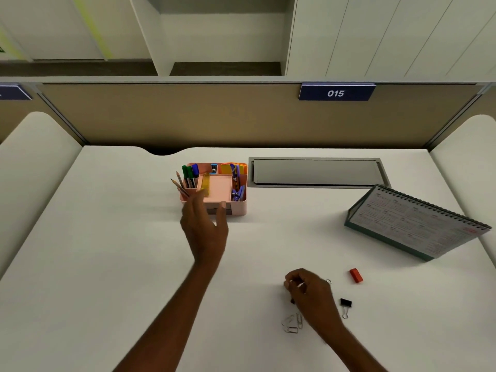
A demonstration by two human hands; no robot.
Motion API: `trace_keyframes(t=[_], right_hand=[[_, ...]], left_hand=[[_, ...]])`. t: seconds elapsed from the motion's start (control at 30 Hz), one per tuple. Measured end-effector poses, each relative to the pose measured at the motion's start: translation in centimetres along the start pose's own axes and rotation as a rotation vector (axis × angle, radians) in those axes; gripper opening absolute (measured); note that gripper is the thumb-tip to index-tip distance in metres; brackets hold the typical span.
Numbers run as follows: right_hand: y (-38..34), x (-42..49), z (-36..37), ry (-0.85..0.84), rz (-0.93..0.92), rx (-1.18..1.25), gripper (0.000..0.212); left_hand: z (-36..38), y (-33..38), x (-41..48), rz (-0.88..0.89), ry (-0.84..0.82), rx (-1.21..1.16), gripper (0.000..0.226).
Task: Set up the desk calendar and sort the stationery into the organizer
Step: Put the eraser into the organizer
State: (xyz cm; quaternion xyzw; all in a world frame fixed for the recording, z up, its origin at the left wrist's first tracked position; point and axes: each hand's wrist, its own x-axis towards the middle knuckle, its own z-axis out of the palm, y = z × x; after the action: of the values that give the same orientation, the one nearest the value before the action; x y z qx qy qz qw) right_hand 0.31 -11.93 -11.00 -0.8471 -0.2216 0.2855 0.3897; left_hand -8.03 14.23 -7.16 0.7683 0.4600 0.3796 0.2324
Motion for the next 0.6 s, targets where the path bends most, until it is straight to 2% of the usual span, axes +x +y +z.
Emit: trace_keyframes(t=[0.07,0.13,0.23,0.4,0.6], right_hand=[[1.6,0.6,-1.6,0.153,-0.039,-0.196,0.014],[3.5,1.2,-3.5,0.294,-0.065,-0.342,0.023],[5.6,1.7,-6.5,0.411,-0.010,-0.469,0.034],[8.3,2.2,-8.3,0.357,0.150,-0.479,0.040],[8.6,2.5,-8.1,0.402,0.097,-0.427,0.031]], left_hand=[[0.7,0.5,-1.8,0.029,-0.066,-0.014,0.047],[1.5,0.6,-3.6,0.015,-0.129,-0.006,0.043],[2.2,0.9,-6.2,-0.003,-0.213,-0.044,0.037],[2.9,1.2,-9.2,0.025,-0.359,-0.152,0.023],[3.7,1.8,-10.7,-0.026,-0.559,-0.161,0.017]])
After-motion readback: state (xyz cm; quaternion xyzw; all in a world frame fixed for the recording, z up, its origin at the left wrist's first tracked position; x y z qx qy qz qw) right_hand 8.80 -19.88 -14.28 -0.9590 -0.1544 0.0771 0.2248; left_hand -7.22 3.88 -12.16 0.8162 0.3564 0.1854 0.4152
